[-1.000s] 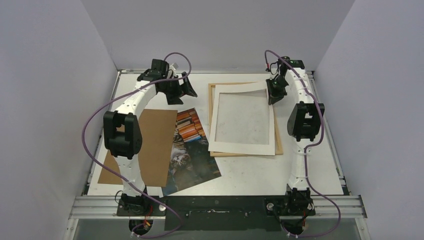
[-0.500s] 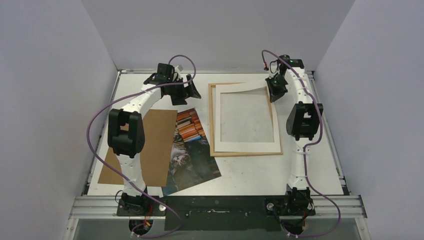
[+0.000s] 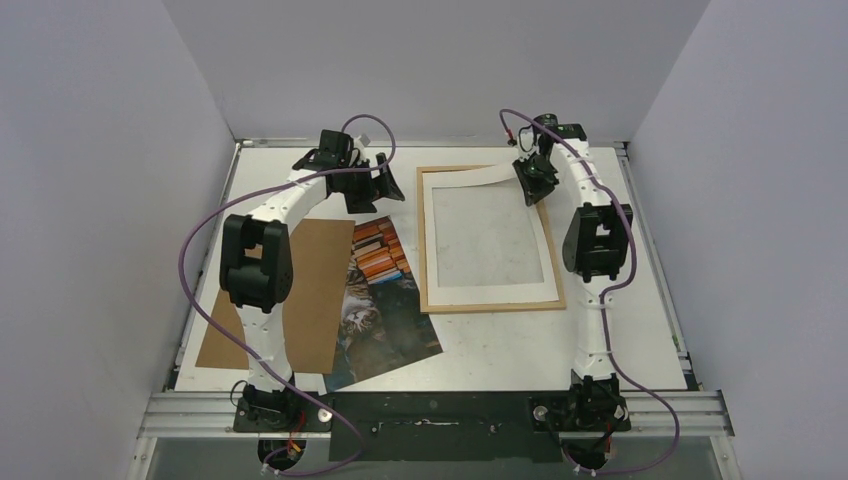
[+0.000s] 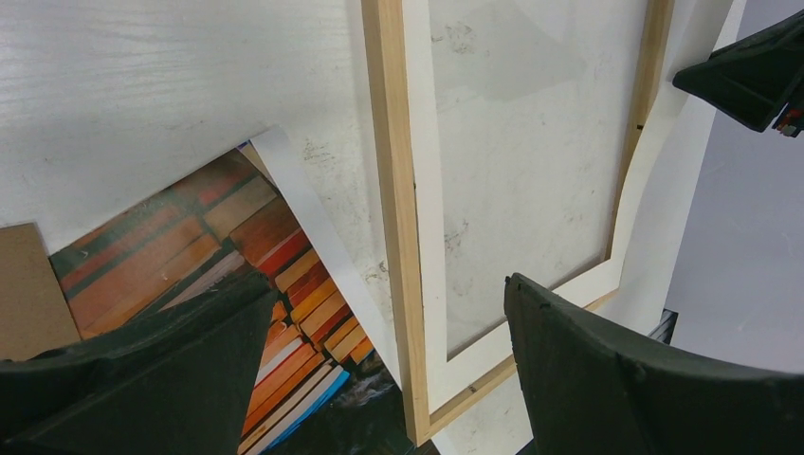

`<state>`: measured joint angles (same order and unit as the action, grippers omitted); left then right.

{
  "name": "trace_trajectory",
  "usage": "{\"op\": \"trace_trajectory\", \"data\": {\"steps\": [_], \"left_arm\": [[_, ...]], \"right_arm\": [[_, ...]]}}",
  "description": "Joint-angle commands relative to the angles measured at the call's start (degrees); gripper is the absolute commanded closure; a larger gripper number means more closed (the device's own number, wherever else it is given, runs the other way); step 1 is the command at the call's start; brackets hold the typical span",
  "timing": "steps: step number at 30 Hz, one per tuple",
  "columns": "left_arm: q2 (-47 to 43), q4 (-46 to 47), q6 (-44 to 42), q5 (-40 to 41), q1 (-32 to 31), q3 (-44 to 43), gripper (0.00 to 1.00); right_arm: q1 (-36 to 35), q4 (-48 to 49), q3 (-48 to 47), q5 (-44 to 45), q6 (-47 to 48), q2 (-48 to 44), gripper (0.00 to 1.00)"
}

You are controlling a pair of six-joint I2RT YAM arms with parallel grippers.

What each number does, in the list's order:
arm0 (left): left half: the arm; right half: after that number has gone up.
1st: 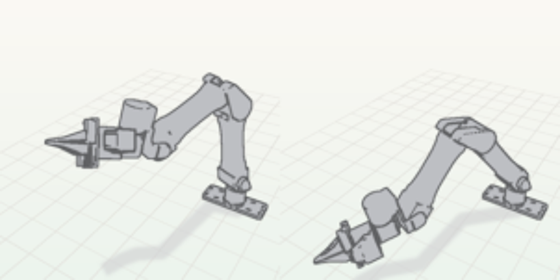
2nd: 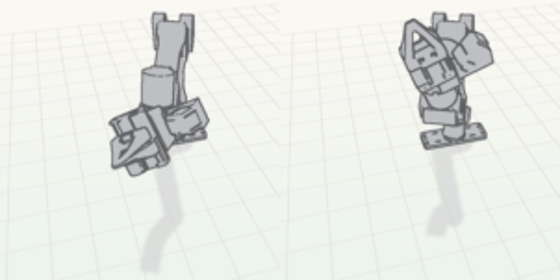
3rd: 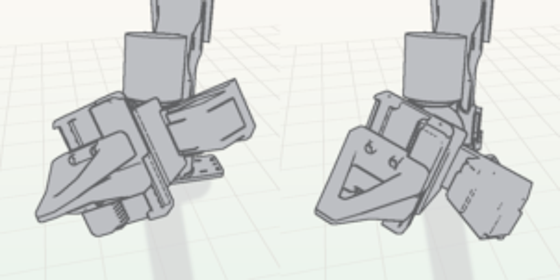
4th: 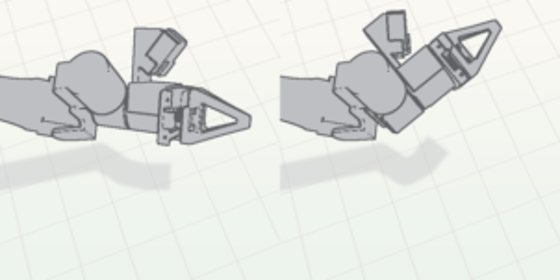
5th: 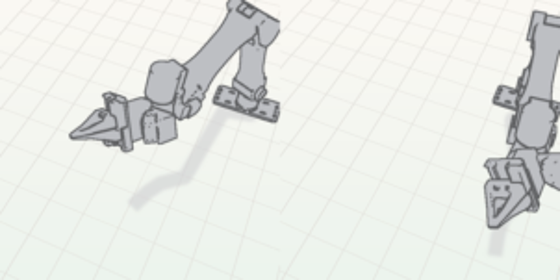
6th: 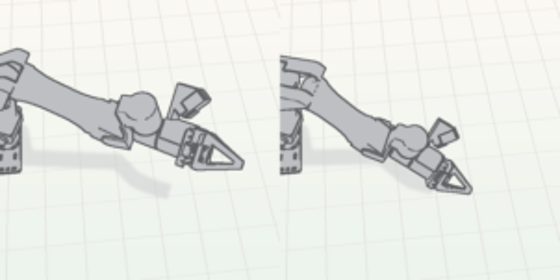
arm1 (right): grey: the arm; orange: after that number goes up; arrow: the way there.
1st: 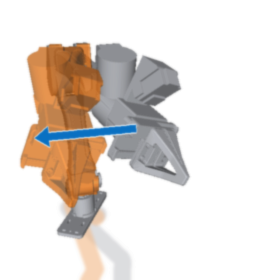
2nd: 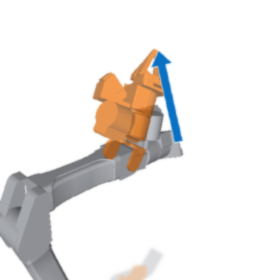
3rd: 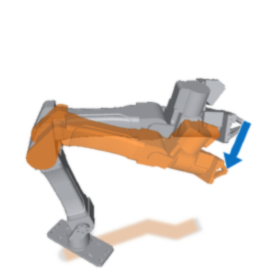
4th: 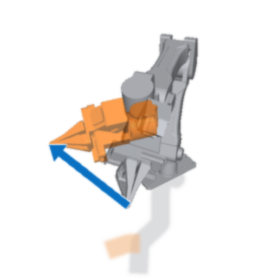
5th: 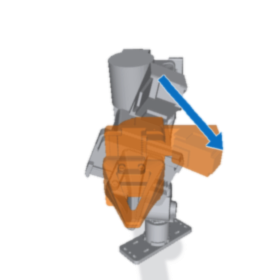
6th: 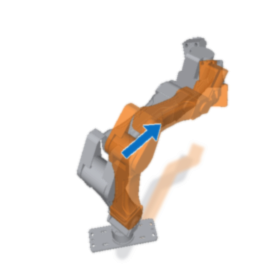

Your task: Put the photo into the frame

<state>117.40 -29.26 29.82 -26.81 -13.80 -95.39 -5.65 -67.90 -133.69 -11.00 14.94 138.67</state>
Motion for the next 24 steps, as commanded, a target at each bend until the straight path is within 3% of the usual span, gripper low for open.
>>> {"op": "trace_trajectory", "data": {"steps": [1,4,7,11,13,18,24], "left_arm": [[0.84,2.82,0.04,-0.15,-0.17,-0.49,0.10],[1.22,2.56,-0.02,-0.13,-0.19,-0.83,0.10],[1.41,2.45,0.04,-0.25,-0.18,-1.17,0.10],[1.58,2.24,-0.17,-0.26,-0.17,-1.61,0.10],[1.66,2.06,-0.33,-0.07,-0.26,-1.93,0.10],[1.78,1.42,-0.92,0.39,-0.19,-2.80,0.10],[1.56,0.28,-1.93,0.89,-0.09,-3.38,0.10]], "right_arm": [[0.29,3.07,0.22,2.37,-1.85,-2.28,0.78],[0.44,3.22,0.54,1.25,-3.34,-2.90,0.66],[1.24,3.31,0.83,-2.25,-5.00,-3.75,0.64],[1.65,4.74,2.85,-0.42,-5.64,-5.88,0.45],[2.13,6.64,5.11,-0.91,-6.12,-7.72,0.40],[2.74,10.18,7.46,3.57,-8.88,-11.53,0.31],[3.29,14.45,11.86,5.02,-14.27,-16.20,0.29]]}}
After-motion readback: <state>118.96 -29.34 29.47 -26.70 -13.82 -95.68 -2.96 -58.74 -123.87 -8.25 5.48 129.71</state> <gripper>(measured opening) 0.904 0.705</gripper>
